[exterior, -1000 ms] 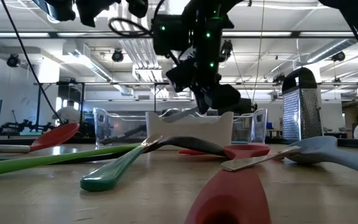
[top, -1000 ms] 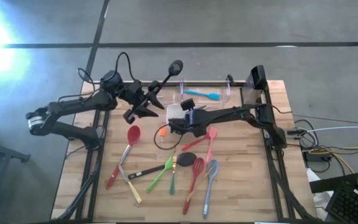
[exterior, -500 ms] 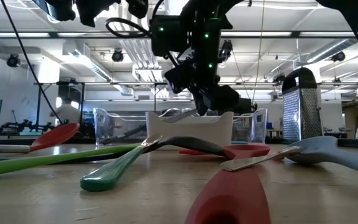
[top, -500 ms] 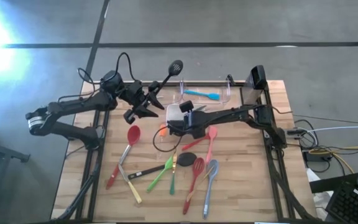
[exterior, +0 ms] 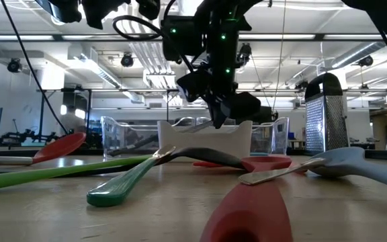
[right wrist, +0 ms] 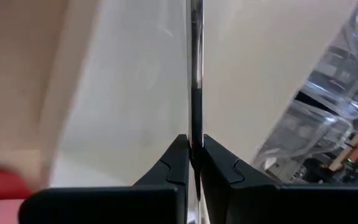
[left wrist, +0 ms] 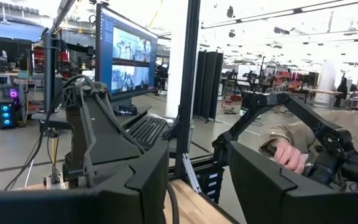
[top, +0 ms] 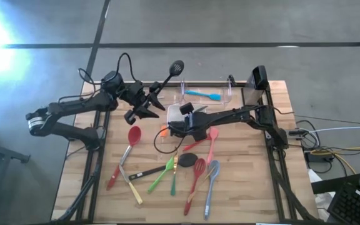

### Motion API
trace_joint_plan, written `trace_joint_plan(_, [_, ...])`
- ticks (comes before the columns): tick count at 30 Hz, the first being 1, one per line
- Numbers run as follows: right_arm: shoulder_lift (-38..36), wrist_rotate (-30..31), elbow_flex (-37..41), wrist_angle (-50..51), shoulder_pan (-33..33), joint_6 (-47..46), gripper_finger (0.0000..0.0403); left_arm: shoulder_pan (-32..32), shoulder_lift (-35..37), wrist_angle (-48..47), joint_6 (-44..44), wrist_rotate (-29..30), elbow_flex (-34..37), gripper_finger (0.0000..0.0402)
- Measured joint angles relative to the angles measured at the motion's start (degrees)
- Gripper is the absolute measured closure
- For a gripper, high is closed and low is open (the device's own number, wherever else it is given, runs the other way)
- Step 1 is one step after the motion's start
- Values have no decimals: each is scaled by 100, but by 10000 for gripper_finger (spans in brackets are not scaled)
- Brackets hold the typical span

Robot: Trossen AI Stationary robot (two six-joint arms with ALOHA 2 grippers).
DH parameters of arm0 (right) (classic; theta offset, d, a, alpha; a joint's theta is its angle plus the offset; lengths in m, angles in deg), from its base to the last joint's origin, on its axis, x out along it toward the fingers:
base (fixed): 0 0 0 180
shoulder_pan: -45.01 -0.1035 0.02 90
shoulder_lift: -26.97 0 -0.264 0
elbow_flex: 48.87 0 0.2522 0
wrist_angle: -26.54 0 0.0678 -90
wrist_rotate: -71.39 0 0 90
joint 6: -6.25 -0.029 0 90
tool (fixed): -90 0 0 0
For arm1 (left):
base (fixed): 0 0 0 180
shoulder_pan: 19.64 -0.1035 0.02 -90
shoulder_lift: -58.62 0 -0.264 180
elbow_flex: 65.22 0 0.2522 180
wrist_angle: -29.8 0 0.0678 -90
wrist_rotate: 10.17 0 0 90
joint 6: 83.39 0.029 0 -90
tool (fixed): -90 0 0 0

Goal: Pick & Place Kitchen Items
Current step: Put the silver table knife into the white bin, then put the pink spatula into the right transparent bin

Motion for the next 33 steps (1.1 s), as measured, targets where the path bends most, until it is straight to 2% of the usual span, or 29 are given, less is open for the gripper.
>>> trace_joint_plan(18, [-4,47,0,-13,19,30,331,0,-2,0,-2,4,2,232])
trace_joint_plan(23, [-34,522,1,145,14,-160,314,0,-2,-2,-4,4,2,232])
trace_joint_plan(26, [-174,569,2,397,17,-443,309,0,0,-2,-4,-15,2,232])
trace_joint_plan(28, [-294,507,2,542,15,-707,308,0,0,-2,-5,-160,2,232])
trace_joint_plan(30, [-427,436,2,689,11,-989,309,5,0,-45,-11,-543,2,232])
trace_joint_plan(33, [-656,36,2,874,2,-1377,316,53,-10,-139,-19,-1091,4,232])
